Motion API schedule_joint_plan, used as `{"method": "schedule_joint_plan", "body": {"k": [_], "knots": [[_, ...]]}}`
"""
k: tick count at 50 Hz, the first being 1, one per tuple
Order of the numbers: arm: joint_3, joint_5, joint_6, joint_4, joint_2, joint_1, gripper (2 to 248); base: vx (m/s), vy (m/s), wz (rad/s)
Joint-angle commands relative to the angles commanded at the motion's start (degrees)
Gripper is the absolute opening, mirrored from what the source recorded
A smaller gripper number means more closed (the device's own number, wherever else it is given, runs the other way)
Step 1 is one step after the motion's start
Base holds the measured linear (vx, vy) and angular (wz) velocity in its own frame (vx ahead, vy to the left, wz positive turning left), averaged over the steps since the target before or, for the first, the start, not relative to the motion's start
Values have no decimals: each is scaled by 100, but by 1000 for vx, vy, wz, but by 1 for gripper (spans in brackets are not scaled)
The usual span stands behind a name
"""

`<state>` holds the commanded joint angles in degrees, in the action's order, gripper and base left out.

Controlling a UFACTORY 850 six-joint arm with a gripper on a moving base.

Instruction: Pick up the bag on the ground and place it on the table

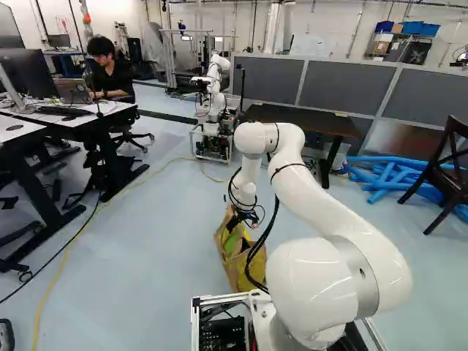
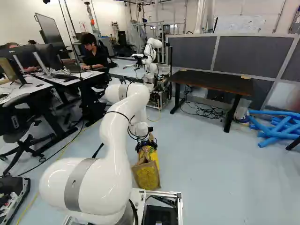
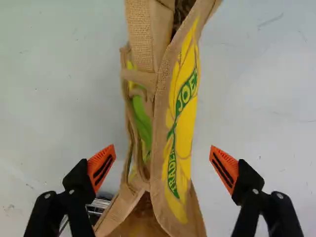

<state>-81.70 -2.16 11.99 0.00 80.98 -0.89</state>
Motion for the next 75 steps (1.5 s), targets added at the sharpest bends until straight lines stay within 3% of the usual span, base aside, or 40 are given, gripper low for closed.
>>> {"method": "schedule_joint_plan", "body": {"k": [35, 36, 41, 42, 46, 47, 51, 52, 57, 58, 62, 63, 67, 68, 75], "knots": [[-698, 0, 0, 0, 744, 0, 247, 0, 0, 0], [-707, 0, 0, 0, 753, 0, 238, 0, 0, 0], [-730, 0, 0, 0, 777, 0, 238, 0, 0, 0], [-732, 0, 0, 0, 779, 0, 201, 0, 0, 0], [-738, 0, 0, 0, 785, 0, 201, 0, 0, 0], [-739, 0, 0, 0, 786, 0, 163, 0, 0, 0], [-739, 0, 0, 0, 786, 0, 163, 0, 0, 0], [-739, 0, 0, 0, 786, 0, 125, 0, 0, 0], [-739, 0, 0, 0, 786, 0, 125, 0, 0, 0], [-739, 0, 0, 0, 786, 0, 86, 0, 0, 0], [-704, 0, 0, 0, 750, 0, 86, 0, 0, 0], [-690, 0, 0, 0, 736, 0, 49, 0, 0, 0], [-620, 0, 0, 0, 664, 0, 49, 0, 0, 0], [-599, 0, 0, 0, 644, 0, 23, 0, 0, 0], [-444, 0, 0, 17, 494, 0, 23, 0, 0, 0]]}}
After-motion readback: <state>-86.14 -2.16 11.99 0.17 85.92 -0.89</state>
